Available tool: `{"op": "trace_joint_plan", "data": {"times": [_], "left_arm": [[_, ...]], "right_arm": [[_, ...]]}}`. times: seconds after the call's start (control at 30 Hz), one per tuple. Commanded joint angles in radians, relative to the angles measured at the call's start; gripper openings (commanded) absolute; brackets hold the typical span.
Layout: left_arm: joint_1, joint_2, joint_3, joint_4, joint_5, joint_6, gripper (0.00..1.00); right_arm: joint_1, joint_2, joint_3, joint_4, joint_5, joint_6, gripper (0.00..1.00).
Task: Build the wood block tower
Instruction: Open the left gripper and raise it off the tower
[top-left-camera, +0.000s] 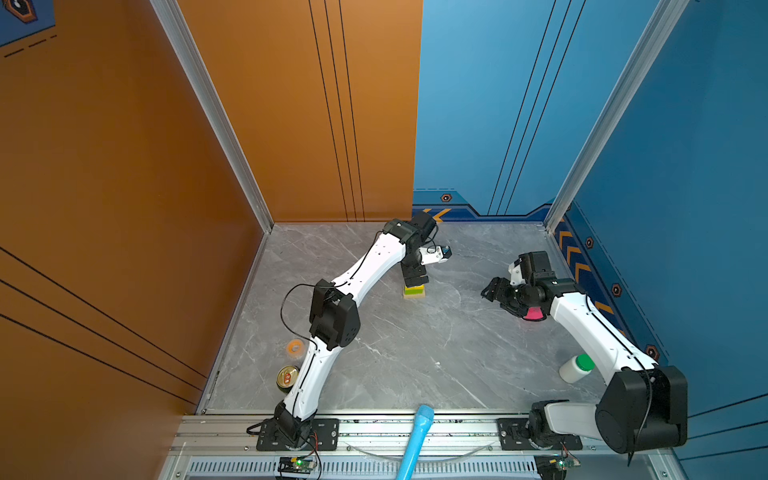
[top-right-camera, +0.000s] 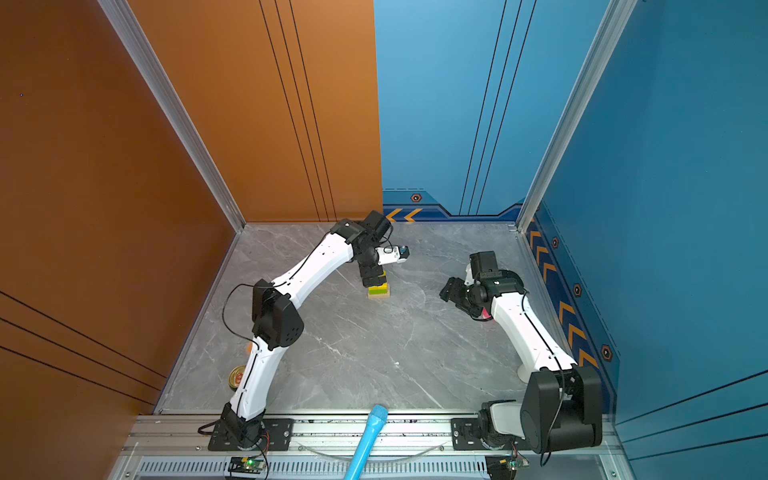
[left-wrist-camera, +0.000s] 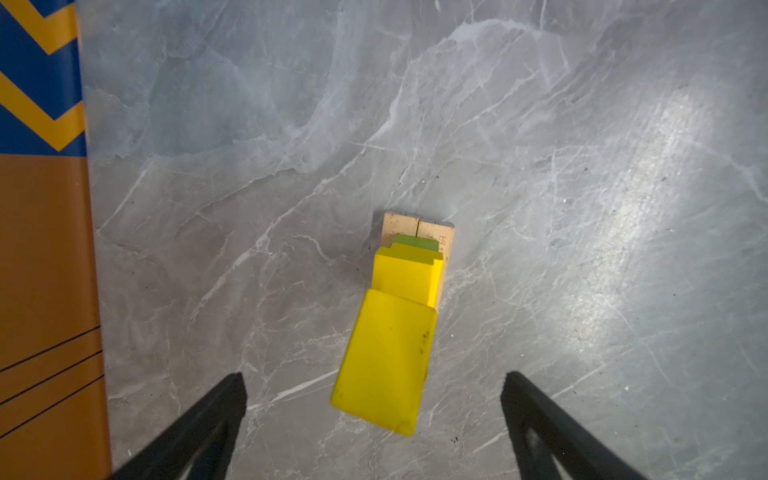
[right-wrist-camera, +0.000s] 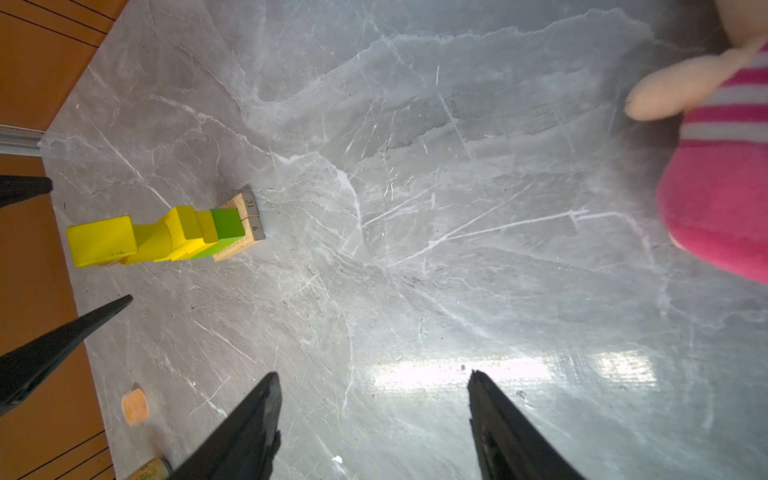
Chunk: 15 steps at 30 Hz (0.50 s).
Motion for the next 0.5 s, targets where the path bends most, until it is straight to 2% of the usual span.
{"op": "trace_joint_plan", "data": {"times": [0.0,0.4,0.47], "left_arm": [[0.001,-0.086,0.050,-0.024,0.029,-0.035,0.98],[0.028,-0.333,-0.007,-0.021,0.192,-0.156,1.00],[0.034,-0.370,-0.022,-0.022,0.232,-0.192,0.96]], "right_arm": [[-0.004,-0.036,0.001,0.006,-0.019,-0.009,0.72],[0.020,-0.056,0.007,0.032,-0.036,-0.008,0.72],[0.023,-0.063,0.006,0.033,-0.038,-0.009,0.73]]}}
